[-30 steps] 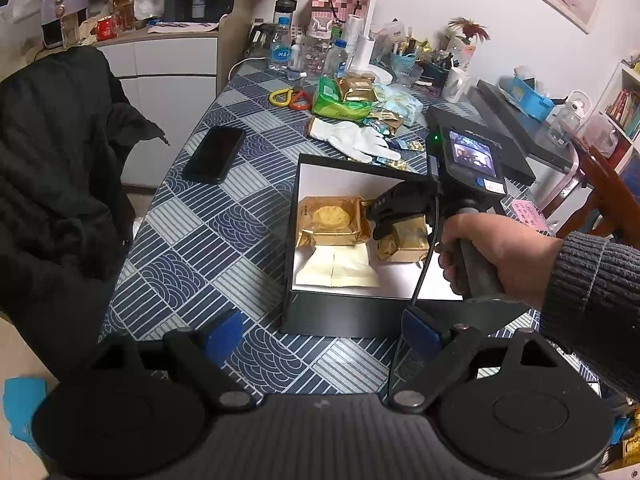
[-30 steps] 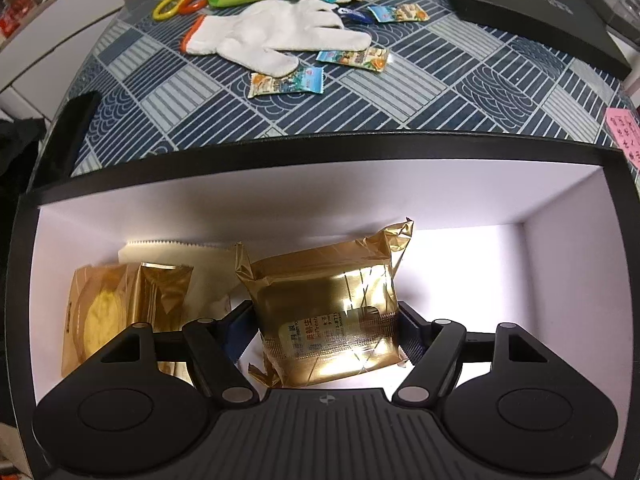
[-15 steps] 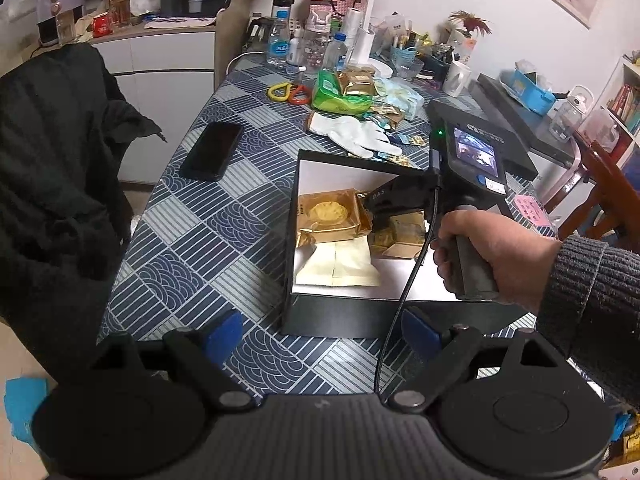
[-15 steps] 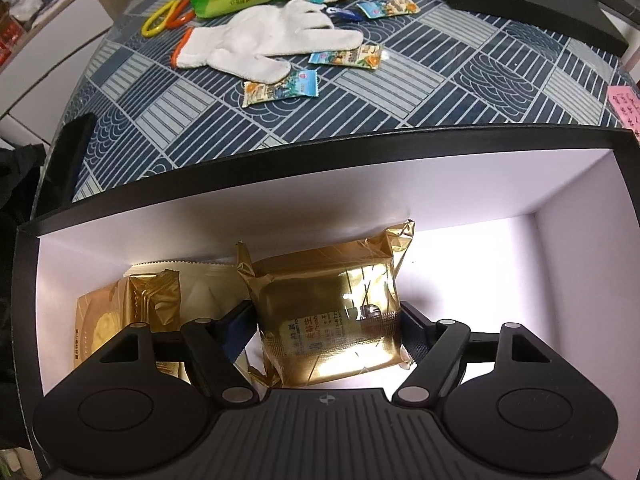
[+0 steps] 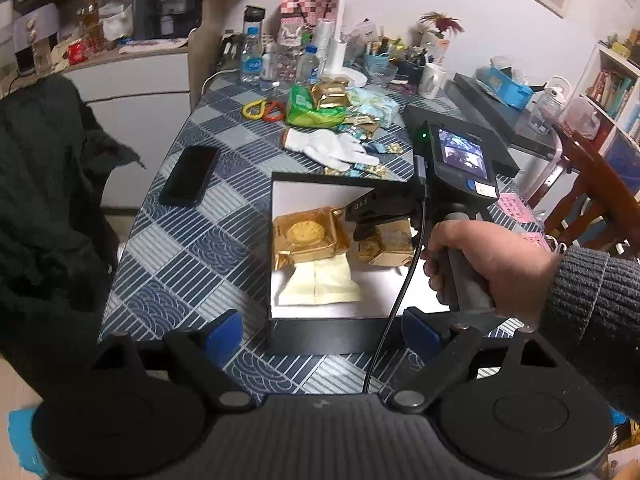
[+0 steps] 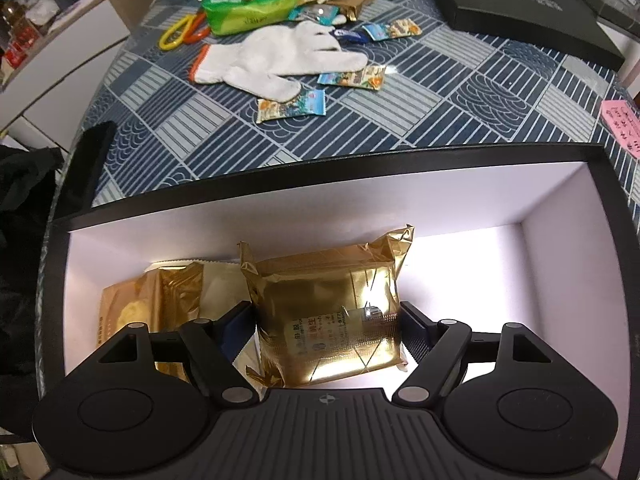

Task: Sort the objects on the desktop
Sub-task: 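Open the right tool beside the square packet and raise it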

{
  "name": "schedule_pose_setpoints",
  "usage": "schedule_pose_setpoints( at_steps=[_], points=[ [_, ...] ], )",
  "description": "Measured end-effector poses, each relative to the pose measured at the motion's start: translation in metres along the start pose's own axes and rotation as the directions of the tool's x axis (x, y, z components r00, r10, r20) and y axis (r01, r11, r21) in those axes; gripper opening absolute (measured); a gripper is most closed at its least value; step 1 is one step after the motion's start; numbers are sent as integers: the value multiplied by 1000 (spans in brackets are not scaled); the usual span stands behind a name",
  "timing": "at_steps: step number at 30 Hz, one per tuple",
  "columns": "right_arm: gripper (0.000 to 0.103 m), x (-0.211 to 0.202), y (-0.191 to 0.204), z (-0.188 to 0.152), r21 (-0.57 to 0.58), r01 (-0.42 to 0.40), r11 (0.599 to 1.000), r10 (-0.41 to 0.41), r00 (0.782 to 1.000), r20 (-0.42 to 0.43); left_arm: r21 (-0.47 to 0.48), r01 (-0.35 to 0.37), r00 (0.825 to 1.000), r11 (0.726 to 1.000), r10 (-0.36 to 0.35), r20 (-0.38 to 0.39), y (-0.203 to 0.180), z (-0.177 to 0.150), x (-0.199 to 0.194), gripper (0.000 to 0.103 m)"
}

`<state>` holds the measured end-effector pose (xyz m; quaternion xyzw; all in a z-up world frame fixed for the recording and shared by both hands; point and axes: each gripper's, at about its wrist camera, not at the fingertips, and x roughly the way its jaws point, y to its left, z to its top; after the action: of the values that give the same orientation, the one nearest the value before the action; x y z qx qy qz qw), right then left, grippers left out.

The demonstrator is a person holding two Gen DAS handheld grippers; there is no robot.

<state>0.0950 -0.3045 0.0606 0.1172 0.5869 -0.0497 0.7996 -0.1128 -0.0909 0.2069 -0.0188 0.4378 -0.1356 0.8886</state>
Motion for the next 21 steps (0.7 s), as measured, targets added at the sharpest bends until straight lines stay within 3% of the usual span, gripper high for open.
schedule_pose_setpoints(
  at_steps=[13,21],
  points=[
    [76,-61,-33,-34,-8,-45,999,45,995,87,93,15,997,996,-22,77,-19,15,-16,103],
    [78,-118,-67,-77,44,-97,994,87,976,201,143,9,994,990,-25,110,-31,19,-25,103]
  ],
)
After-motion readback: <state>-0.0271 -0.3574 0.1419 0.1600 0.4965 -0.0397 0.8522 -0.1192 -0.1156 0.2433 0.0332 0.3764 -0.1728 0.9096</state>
